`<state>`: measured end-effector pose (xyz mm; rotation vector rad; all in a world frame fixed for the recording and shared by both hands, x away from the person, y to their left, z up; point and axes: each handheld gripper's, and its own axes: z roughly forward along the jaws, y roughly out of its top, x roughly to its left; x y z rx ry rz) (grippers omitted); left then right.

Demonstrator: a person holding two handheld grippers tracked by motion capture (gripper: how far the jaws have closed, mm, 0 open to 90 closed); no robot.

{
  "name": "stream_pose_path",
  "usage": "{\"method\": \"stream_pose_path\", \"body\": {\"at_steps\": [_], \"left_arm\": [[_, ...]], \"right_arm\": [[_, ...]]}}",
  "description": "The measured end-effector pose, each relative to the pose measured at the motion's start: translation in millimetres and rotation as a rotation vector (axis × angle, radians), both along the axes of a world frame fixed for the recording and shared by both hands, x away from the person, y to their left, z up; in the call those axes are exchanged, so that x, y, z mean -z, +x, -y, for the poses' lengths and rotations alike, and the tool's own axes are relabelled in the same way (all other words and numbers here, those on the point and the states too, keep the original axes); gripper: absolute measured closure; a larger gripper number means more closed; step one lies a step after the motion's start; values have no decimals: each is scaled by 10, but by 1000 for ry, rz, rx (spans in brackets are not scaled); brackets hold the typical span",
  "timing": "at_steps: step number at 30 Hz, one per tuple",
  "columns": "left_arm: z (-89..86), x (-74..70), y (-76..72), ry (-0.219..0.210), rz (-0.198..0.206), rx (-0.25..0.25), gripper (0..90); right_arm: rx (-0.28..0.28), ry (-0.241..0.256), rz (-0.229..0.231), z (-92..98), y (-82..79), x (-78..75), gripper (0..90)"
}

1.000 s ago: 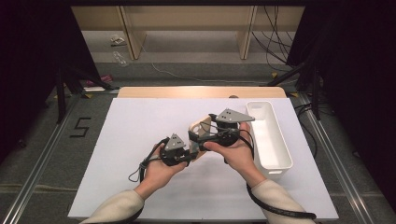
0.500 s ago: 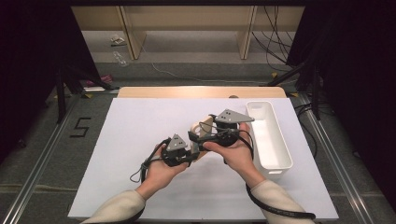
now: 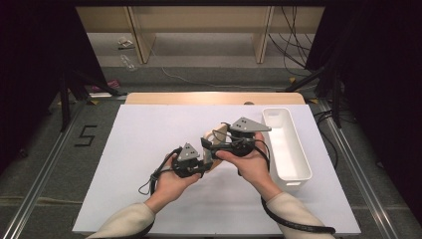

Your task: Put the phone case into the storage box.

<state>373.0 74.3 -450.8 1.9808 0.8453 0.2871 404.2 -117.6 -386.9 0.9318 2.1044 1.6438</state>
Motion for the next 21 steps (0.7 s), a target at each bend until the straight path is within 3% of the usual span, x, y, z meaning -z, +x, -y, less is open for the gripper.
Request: {"method": "stream_pose_path", "body": {"at_steps": [11,21], "left_arm": [[-5,-10,0,-2,3,-2,793],[-5,-9,0,-2,3,-2,792]], "right_arm": [[1,6,28,-12,-10,5,119],[15,9,16,-10,-15,4,121]]}}
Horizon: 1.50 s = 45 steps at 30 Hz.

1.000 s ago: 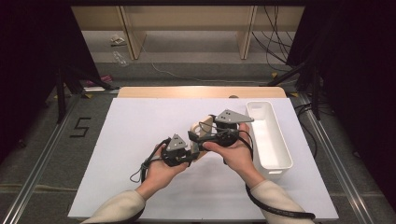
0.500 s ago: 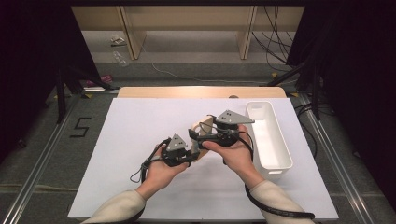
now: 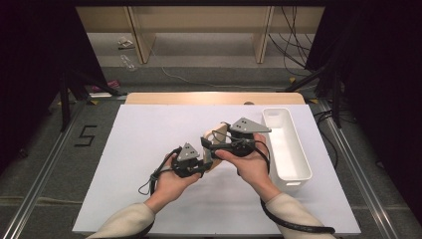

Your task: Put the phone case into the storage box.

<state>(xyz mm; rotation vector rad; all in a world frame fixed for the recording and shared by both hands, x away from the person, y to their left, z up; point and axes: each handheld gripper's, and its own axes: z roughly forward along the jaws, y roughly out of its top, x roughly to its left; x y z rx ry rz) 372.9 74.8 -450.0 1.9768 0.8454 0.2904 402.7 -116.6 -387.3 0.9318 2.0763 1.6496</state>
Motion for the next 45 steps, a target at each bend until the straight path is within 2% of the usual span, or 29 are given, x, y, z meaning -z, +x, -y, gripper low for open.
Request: {"method": "stream_pose_path", "body": {"at_steps": [15,21,27,32,36,40,45], "left_arm": [[-2,-18,-13,-5,10,2,787],[-8,-30,-23,6,25,25,770],[-20,-38,-37,21,39,59,701],[-28,-50,-52,39,54,83,530],[-49,-73,-80,36,57,89,380],[-115,-87,-98,69,55,97,213],[-231,-110,-91,104,46,79,98]], "right_arm": [[8,8,-8,14,-11,-23,124],[12,15,-8,17,-15,-28,124],[18,17,-6,28,-12,-29,124],[29,22,-3,54,-2,-37,124],[37,25,-1,76,3,-52,124],[43,29,5,97,10,-64,124],[53,29,7,123,16,-81,124]]}}
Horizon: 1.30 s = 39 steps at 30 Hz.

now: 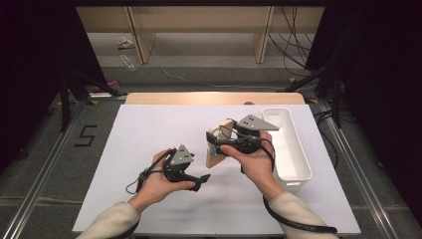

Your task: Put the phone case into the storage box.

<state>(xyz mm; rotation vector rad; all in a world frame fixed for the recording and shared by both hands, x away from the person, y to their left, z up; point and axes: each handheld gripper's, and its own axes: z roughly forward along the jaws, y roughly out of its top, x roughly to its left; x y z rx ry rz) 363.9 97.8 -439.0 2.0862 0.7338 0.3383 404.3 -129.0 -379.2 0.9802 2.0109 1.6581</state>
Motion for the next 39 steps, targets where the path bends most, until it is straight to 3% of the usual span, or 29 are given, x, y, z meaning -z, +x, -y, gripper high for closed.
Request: {"method": "stream_pose_path", "body": {"at_steps": [8,14,39], "left_arm": [[-242,-11,-39,51,-3,-17,18],[-395,5,-75,53,-9,-30,13],[-690,69,-136,116,-27,-77,14]], "right_arm": [[19,4,6,55,17,-39,124],[35,6,11,96,29,-68,124],[99,9,40,281,71,-195,124]]}}
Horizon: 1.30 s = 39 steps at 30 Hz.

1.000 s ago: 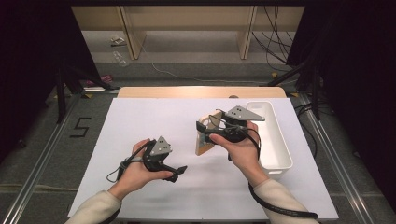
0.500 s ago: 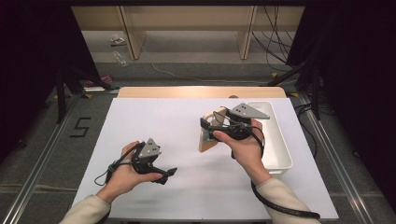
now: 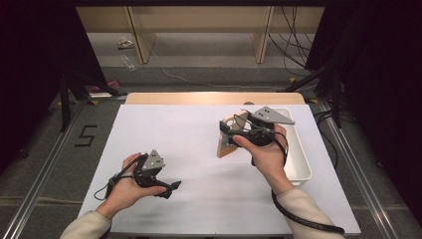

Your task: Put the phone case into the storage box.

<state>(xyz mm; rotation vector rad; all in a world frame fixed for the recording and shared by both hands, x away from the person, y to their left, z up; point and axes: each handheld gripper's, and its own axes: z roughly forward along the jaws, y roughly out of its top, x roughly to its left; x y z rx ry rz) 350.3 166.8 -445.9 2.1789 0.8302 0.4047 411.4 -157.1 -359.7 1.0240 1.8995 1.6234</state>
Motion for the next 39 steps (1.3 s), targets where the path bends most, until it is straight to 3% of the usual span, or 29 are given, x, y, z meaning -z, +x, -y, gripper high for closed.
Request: {"method": "stream_pose_path", "body": {"at_steps": [39], "left_arm": [[-187,12,-1,2,-2,-41,19]], "right_arm": [[117,-12,22,298,55,-153,124]]}}
